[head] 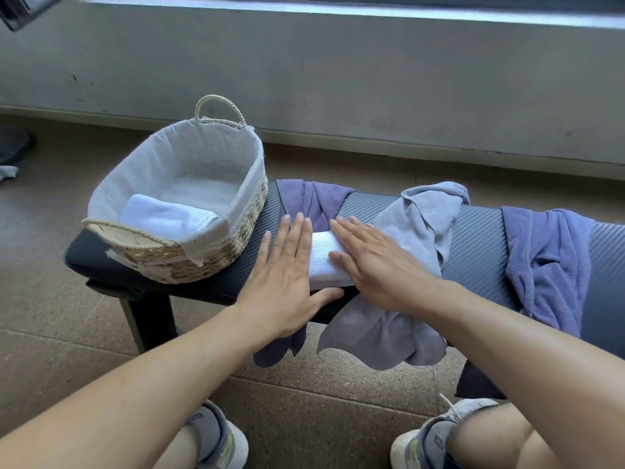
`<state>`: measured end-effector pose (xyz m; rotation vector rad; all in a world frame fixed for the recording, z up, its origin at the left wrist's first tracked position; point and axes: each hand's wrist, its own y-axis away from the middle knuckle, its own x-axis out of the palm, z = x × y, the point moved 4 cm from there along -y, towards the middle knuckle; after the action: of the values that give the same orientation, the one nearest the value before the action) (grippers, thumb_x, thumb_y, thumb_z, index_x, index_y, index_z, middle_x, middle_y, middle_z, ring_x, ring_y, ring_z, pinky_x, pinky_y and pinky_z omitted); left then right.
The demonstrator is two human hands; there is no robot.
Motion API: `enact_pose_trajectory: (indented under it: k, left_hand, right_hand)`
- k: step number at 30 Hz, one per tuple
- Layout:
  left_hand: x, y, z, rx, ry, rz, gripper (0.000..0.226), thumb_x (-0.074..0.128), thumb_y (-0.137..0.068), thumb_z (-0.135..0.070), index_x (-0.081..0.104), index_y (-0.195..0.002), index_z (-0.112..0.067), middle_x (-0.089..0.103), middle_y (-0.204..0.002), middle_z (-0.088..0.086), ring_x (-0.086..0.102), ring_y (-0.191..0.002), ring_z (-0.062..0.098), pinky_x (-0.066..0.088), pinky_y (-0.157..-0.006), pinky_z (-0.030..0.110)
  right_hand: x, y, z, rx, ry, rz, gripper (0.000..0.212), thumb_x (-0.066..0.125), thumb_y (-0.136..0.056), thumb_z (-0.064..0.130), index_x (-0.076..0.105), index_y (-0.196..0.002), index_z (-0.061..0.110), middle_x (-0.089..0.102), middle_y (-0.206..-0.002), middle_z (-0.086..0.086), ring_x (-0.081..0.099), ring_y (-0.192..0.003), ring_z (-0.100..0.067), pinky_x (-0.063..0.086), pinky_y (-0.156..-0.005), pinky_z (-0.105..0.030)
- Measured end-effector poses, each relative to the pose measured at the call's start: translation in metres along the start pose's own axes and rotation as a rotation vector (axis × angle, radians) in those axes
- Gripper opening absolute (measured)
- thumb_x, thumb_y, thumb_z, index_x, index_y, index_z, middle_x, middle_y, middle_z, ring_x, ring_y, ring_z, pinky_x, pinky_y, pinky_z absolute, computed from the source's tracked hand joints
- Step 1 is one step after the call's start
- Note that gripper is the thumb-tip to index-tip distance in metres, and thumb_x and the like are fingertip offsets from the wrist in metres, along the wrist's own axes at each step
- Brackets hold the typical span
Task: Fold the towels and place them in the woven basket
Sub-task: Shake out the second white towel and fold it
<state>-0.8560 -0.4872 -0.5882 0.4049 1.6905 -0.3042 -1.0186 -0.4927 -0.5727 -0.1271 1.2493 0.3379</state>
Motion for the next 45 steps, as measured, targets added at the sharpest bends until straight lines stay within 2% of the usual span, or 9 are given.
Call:
enact_pose_trajectory:
  k: [6,9,12,19,22,24,28,37,45]
  left_hand:
    - [0.012,0.000,-0.003,-0.009,-0.042,-0.073,0.109,0.006,-0.077,-0.083,-0.032,-0.150,-0.012,-0.029,-0.165,0.006,-0.029,-0.151,0.023,-0.013,-0.125,0.045]
    - [0.013,0.000,-0.004,-0.009,-0.062,-0.089,0.109,0.009,-0.078,-0.082,-0.027,-0.153,-0.011,-0.022,-0.167,0.009,-0.025,-0.153,0.025,-0.009,-0.125,0.047]
    - [0.007,0.000,-0.004,-0.013,-0.079,-0.064,0.113,0.006,-0.075,-0.084,-0.028,-0.153,-0.009,-0.027,-0.166,0.009,-0.031,-0.150,0.024,-0.014,-0.124,0.047]
    - [-0.014,0.009,-0.015,0.067,-0.090,-0.143,0.114,0.014,-0.077,-0.079,-0.017,-0.157,-0.004,-0.023,-0.166,0.012,-0.027,-0.152,0.025,-0.007,-0.126,0.047]
    - [-0.014,0.013,-0.022,0.054,-0.126,-0.125,0.112,0.013,-0.078,-0.077,-0.017,-0.156,-0.002,-0.023,-0.165,0.016,-0.026,-0.152,0.026,-0.003,-0.126,0.048]
    - [-0.014,0.015,-0.024,0.012,-0.128,-0.093,0.110,0.013,-0.082,-0.076,-0.025,-0.153,-0.001,-0.032,-0.162,0.016,-0.032,-0.150,0.027,-0.007,-0.126,0.046]
    - [-0.008,0.020,-0.025,-0.044,-0.143,0.006,0.113,0.031,-0.093,-0.075,-0.035,-0.148,-0.002,-0.042,-0.156,0.017,-0.037,-0.147,0.028,-0.014,-0.125,0.042]
    - [-0.003,0.018,-0.024,-0.053,-0.179,0.061,0.113,0.029,-0.092,-0.077,-0.032,-0.149,-0.001,-0.038,-0.158,0.019,-0.034,-0.148,0.030,-0.008,-0.125,0.047]
    - [0.002,0.018,-0.026,-0.047,-0.215,0.042,0.112,0.027,-0.093,-0.076,-0.035,-0.148,-0.001,-0.040,-0.157,0.019,-0.035,-0.147,0.032,-0.008,-0.125,0.049]
  right_hand:
    - [0.007,-0.004,-0.006,0.011,0.007,0.042,0.079,0.012,-0.097,0.069,0.007,-0.162,0.025,0.010,-0.170,0.005,0.000,-0.156,-0.015,0.000,-0.127,-0.034]
    - [0.010,-0.003,-0.007,0.006,0.051,0.035,0.076,0.012,-0.099,0.066,0.005,-0.162,0.025,0.007,-0.170,0.004,-0.002,-0.157,-0.017,-0.001,-0.127,-0.036]
    - [0.008,-0.001,-0.004,-0.003,0.117,0.001,0.083,-0.001,-0.092,0.068,0.001,-0.162,0.024,0.003,-0.170,0.004,-0.005,-0.157,-0.017,-0.002,-0.127,-0.036]
    - [-0.010,0.006,0.012,-0.045,0.123,-0.117,0.066,0.018,-0.107,0.050,0.004,-0.162,0.017,0.001,-0.170,0.003,-0.011,-0.155,-0.013,-0.006,-0.126,-0.030]
    - [-0.008,0.005,0.013,-0.039,0.099,-0.099,0.064,0.021,-0.109,0.047,0.003,-0.162,0.017,0.001,-0.170,0.003,-0.011,-0.155,-0.012,-0.005,-0.126,-0.030]
    - [-0.008,0.004,0.013,-0.042,0.091,-0.079,0.064,0.021,-0.108,0.047,0.003,-0.162,0.017,0.001,-0.170,0.003,-0.010,-0.155,-0.011,-0.003,-0.126,-0.030]
    - [-0.003,0.004,0.012,-0.025,0.067,-0.033,0.065,0.022,-0.108,0.048,0.003,-0.162,0.017,0.000,-0.170,0.004,-0.009,-0.156,-0.012,-0.006,-0.125,-0.027]
    - [-0.001,-0.007,0.003,-0.001,-0.015,0.045,0.060,0.026,-0.109,0.041,0.014,-0.162,0.015,0.012,-0.170,0.001,0.001,-0.157,-0.015,0.001,-0.126,-0.030]
    - [-0.002,-0.009,0.002,0.012,-0.035,0.090,0.064,0.029,-0.108,0.045,0.012,-0.162,0.014,0.011,-0.170,-0.001,0.001,-0.157,-0.018,0.001,-0.126,-0.032]
